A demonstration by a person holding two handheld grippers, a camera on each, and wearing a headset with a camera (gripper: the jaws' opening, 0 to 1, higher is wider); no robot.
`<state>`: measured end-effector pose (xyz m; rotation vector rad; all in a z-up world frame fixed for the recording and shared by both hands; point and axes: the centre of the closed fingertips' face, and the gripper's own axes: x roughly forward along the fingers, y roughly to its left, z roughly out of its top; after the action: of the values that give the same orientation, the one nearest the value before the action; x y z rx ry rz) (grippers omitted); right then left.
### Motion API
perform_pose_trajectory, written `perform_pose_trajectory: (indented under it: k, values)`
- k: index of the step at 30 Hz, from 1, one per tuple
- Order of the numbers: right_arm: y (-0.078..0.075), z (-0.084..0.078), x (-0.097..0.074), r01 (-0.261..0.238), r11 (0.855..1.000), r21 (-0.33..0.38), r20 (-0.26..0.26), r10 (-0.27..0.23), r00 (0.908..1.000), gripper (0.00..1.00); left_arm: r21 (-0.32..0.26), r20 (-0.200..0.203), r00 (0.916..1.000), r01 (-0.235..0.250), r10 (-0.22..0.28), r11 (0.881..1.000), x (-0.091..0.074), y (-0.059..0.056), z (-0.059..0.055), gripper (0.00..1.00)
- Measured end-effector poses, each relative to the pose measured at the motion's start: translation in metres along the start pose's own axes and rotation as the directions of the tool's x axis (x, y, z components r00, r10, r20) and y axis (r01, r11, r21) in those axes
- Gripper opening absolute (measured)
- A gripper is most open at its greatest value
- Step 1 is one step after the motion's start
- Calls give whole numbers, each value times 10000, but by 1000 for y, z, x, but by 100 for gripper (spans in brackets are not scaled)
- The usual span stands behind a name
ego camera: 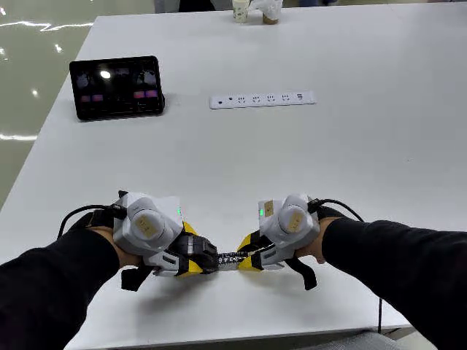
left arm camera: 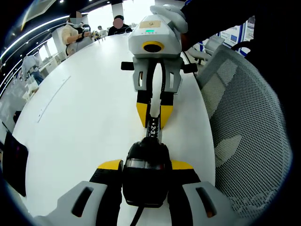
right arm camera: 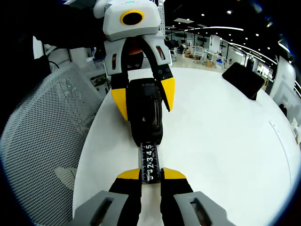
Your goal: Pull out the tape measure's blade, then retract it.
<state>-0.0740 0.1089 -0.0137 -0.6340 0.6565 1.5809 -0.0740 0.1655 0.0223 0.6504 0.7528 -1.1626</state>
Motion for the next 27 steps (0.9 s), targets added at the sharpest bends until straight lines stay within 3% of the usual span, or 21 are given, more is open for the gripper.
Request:
perform_pose_trajectory:
  k: [27]
  values:
    - [-1,-12,-11,41,10000,55,-174,-40,9998,12,-3,-39,10000,-36,36,10000,0,0,0,31]
